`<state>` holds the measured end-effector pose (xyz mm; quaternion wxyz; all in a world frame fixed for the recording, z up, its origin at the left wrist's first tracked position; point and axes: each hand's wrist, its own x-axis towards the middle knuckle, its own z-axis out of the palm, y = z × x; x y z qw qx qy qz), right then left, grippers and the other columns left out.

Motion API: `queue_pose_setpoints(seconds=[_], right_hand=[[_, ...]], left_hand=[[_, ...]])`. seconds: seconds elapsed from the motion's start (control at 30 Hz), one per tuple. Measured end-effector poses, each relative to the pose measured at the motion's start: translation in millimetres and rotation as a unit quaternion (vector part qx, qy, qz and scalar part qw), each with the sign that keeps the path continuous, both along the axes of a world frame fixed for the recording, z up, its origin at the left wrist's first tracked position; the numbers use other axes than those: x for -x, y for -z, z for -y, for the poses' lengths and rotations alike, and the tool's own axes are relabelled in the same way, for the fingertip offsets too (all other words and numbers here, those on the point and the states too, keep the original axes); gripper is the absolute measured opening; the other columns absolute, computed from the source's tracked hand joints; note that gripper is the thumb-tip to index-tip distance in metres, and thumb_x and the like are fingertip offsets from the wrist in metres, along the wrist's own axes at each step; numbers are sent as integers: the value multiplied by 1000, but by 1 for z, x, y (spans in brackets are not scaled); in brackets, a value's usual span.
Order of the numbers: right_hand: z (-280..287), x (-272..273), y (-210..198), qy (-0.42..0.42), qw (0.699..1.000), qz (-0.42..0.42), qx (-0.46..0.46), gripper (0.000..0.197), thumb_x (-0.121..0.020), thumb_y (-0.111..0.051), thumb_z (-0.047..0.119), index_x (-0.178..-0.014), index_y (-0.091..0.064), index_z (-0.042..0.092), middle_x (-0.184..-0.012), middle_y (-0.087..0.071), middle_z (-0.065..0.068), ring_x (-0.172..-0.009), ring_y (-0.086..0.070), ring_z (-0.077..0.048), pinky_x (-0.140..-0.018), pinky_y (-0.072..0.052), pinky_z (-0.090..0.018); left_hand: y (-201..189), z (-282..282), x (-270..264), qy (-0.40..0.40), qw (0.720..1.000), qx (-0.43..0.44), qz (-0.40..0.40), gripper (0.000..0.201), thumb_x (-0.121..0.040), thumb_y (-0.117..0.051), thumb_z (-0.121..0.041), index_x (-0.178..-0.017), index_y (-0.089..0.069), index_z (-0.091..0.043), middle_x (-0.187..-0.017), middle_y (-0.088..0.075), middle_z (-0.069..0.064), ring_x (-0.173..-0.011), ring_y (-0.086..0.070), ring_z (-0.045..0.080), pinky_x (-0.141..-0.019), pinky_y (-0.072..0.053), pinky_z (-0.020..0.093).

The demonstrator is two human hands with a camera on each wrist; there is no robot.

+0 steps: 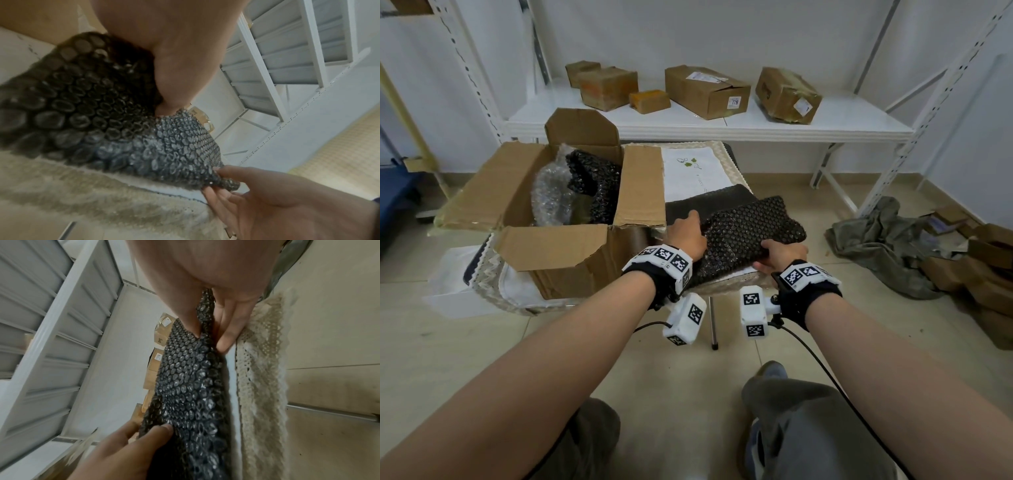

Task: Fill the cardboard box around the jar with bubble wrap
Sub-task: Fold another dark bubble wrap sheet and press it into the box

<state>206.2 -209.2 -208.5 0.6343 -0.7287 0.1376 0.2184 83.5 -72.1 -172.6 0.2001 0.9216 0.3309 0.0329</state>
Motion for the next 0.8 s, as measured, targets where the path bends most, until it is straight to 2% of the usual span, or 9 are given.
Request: queue_pose_setpoints(seconds=[0.17,0.23,0.33,0.4,0.47,0.57,0.67,0.73,0.8], right_hand=[[-2,1,0,0,1000,3,22,48,-85,-71,2,-121,-39,3,-110,-64,-24,-60,-68,-33,-70,-64,-43],[-4,2,1,5,1000,10,21,52,-83,-71,0,-124,-40,3,-109,-65,-28,-62,-69,-35,-68,-64,-46],[-4,2,0,8,1000,13,16,50,-82,-72,-2,-118,-38,5,-110,-64,-28,-62,-69,-35,-66,-63,-47],[-4,1,0,4,1000,19,19,50,-84,-71,-2,-120,-37,6,-108,-61,-23,-60,-64,-32,-70,-63,-47],[-4,1,1,1,999,27,20,51,-87,-69,-1,-127,-38,5,-104,-53,-18,-58,-57,-28,-74,-62,-45],[-5,4,-4,6,999,44,23,51,-88,-69,1,-129,-38,3,-102,-47,-14,-57,-50,-23,-73,-61,-40],[-6,7,-7,9,999,38,36,49,-87,-70,4,-125,-38,6,-95,-50,-12,-58,-57,-27,-61,-62,-37],[-6,9,-10,15,999,28,37,44,-87,-69,5,-115,-35,9,-89,-52,-12,-61,-65,-30,-54,-61,-38],[-6,10,-12,25,999,15,26,45,-86,-70,5,-110,-32,11,-93,-56,-16,-70,-70,-35,-64,-63,-43]], left_hand=[[8,-6,1,-41,998,20,54,38,-96,-59,-6,-129,-41,-2,-126,-54,21,-114,-53,37,-77,-36,34],[16,-10,5,-52,998,20,36,50,-94,-61,-7,-137,-35,-1,-133,-51,21,-119,-51,38,-89,-41,41],[22,-11,9,-50,998,4,44,57,-93,-56,-4,-144,-31,-3,-144,-41,20,-130,-43,38,-102,-35,56],[21,-10,10,-16,996,-48,75,46,-90,-53,6,-134,-44,-3,-143,-36,21,-127,-41,36,-91,-34,48],[21,-8,8,51,991,-112,45,31,-86,-56,7,-114,-59,-6,-131,-41,15,-119,-40,32,-78,-17,29],[24,-13,7,96,993,-67,-13,13,-91,-63,-22,-103,-63,-15,-117,-50,5,-113,-44,26,-78,-22,28],[22,-18,11,112,993,-1,-37,62,-77,-58,-75,-104,-60,-19,-109,-48,3,-104,-43,23,-86,-39,37],[19,-14,13,138,986,-32,-84,75,-67,-60,-81,-113,-55,-21,-113,-45,3,-106,-42,23,-92,-44,42],[18,-10,15,154,980,-55,-115,68,-71,-69,-63,-121,-51,-21,-120,-44,6,-112,-44,26,-94,-47,45]])
